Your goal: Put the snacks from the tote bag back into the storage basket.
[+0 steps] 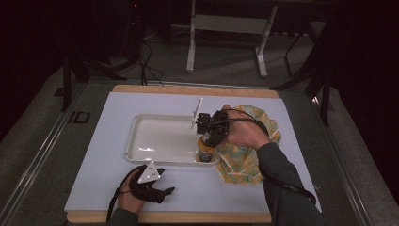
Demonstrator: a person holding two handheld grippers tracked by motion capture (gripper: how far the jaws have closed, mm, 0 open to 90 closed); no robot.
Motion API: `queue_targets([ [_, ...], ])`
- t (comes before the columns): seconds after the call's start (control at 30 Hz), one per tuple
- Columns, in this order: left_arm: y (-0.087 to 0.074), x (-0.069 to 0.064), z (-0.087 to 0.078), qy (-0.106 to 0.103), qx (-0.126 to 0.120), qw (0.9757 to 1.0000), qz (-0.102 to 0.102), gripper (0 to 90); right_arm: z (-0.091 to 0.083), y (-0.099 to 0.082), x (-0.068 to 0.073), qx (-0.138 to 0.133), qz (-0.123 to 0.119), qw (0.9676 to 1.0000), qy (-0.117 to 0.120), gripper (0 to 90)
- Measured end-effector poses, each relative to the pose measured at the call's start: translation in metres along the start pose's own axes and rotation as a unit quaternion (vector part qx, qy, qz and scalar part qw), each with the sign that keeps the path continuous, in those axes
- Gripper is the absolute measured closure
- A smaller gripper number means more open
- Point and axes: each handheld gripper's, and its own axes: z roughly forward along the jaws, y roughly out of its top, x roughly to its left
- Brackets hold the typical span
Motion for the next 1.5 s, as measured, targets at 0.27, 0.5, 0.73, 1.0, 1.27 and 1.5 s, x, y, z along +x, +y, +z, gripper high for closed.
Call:
queue_targets([
  [0.27,0.0000,0.0002,0.0000,0.000,0.000,1.0000,0.000,22.9,-0.0007,-0.0032,-0.0012,0.008,0.001,1.0000,0.002,58.7],
  [0.5,0.0000,0.0002,0.0000,-0.001,0.000,1.0000,0.000,22.9,-0.0003,-0.0032,-0.0024,0.008,0.006,0.9999,0.004,58.6],
  [0.73,0.0001,0.0002,0.0003,-0.001,0.001,1.0000,-0.001,22.9,0.0010,-0.0003,-0.0039,0.013,0.006,0.9999,0.002,58.0],
  [1.0,0.0001,0.0001,0.0003,-0.001,0.001,1.0000,-0.001,22.9,0.0039,-0.0010,-0.0056,0.004,0.014,0.9999,0.000,53.3],
  [1.27,0.0001,0.0002,0.0003,-0.002,0.000,1.0000,-0.002,22.9,0.0050,-0.0010,-0.0056,-0.002,0.015,0.9999,-0.001,45.9],
  [1.5,0.0001,0.0003,0.0002,-0.002,0.001,1.0000,-0.001,22.9,0.0031,-0.0037,-0.0053,-0.008,0.020,0.9998,-0.002,44.6],
])
